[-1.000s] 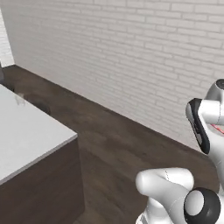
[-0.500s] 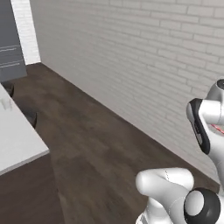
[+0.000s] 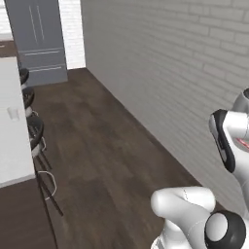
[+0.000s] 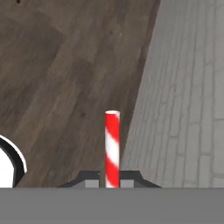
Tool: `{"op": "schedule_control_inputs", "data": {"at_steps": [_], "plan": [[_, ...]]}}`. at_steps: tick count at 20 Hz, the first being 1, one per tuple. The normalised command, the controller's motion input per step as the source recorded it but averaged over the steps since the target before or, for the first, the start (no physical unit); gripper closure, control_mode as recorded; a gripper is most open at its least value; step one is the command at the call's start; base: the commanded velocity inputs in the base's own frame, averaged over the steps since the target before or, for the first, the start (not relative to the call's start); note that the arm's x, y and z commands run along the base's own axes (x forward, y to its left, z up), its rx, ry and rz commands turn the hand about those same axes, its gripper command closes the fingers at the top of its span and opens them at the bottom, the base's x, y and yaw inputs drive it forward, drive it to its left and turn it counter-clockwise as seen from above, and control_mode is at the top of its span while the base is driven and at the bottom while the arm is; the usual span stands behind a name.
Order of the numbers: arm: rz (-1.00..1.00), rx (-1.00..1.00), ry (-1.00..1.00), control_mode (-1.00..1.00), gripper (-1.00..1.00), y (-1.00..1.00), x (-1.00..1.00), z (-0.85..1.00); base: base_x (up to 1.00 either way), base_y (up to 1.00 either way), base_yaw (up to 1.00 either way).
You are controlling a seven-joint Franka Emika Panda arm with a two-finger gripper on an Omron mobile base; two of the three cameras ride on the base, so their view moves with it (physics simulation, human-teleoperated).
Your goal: Take a straw from the drawer in front and place it inside the glass cup on the dining counter.
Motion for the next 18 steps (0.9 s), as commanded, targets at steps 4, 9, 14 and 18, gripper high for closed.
{"op": "schedule_control_inputs", "data": {"at_steps": [4,9,14,18], "plan": [[0.00,0.00,0.00,1.00,1.00,0.00,0.00,0.00,0.79,-0.45,0.49],[0.00,0.00,0.00,1.00,1.00,0.00,0.00,0.00,0.84,-0.36,0.53],[0.00,0.00,0.00,1.00,1.00,0.00,0.00,0.00,0.81,-0.30,0.58],[0.00,0.00,0.00,1.00,1.00,0.00,0.00,0.00,0.76,-0.31,0.59]]}}
